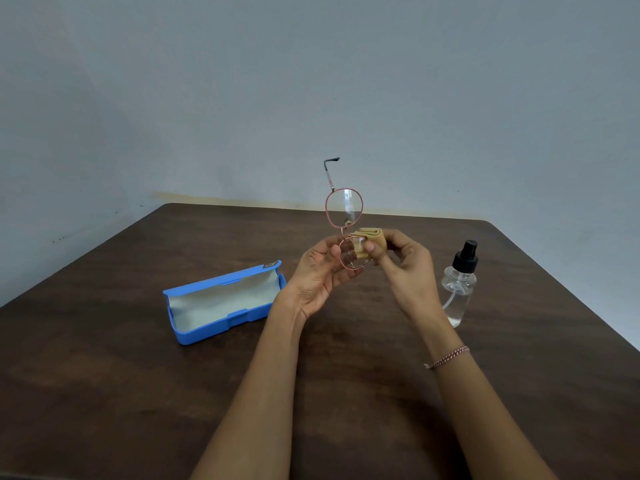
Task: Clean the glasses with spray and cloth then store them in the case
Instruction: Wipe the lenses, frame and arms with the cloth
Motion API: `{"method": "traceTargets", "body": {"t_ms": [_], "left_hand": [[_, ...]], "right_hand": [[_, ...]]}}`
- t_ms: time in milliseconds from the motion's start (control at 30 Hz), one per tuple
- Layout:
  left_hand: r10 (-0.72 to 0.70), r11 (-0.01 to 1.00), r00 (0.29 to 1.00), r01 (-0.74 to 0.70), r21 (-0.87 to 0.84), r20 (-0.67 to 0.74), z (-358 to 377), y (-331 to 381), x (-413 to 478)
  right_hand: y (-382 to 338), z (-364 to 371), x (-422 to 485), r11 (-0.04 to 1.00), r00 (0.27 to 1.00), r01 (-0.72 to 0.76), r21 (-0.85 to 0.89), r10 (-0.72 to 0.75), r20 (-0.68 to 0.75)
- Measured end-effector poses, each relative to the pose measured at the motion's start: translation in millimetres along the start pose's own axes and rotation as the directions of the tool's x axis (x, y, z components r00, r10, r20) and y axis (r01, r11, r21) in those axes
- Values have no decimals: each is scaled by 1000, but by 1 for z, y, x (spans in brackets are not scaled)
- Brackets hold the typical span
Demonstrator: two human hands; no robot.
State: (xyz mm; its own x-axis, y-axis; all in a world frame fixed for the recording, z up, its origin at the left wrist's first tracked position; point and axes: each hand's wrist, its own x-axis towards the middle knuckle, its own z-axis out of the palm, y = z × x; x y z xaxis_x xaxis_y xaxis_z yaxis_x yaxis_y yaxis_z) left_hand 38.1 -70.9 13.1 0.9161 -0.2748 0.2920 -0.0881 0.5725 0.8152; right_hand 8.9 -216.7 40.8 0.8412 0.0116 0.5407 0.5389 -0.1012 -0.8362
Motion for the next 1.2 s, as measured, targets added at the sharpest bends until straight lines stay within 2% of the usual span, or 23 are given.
{"method": "traceTargets", "body": {"t_ms": [200, 333, 500, 600, 800, 1067, 1200], "left_hand": [[0, 999, 998, -2, -39, -58, 2, 0, -1], [-87, 996, 978, 90, 5, -191, 8, 1, 0], [-155, 987, 932, 161, -9, -326, 14, -4, 3], [-189, 982, 916, 169, -86, -354, 23, -10, 5], [-172, 980, 885, 107, -170, -432, 34, -19, 8], [-145, 989, 896, 126, -73, -420, 38, -13, 4], [-166, 986, 871, 137, -97, -462, 37, -12, 4]], "right_hand": [[3, 1, -1, 993, 998, 61, -105, -63, -14], [8, 2, 0, 979, 992, 81, -185, -98, -85], [14, 3, 2, 863, 958, 195, -466, -268, -96], [15, 2, 2, 807, 946, 213, -551, -311, -90], [19, 3, 2, 789, 965, 171, -590, -256, -63], [19, 3, 2, 795, 976, 127, -593, -205, -66], [19, 5, 1, 822, 972, 141, -552, -222, -82]]}}
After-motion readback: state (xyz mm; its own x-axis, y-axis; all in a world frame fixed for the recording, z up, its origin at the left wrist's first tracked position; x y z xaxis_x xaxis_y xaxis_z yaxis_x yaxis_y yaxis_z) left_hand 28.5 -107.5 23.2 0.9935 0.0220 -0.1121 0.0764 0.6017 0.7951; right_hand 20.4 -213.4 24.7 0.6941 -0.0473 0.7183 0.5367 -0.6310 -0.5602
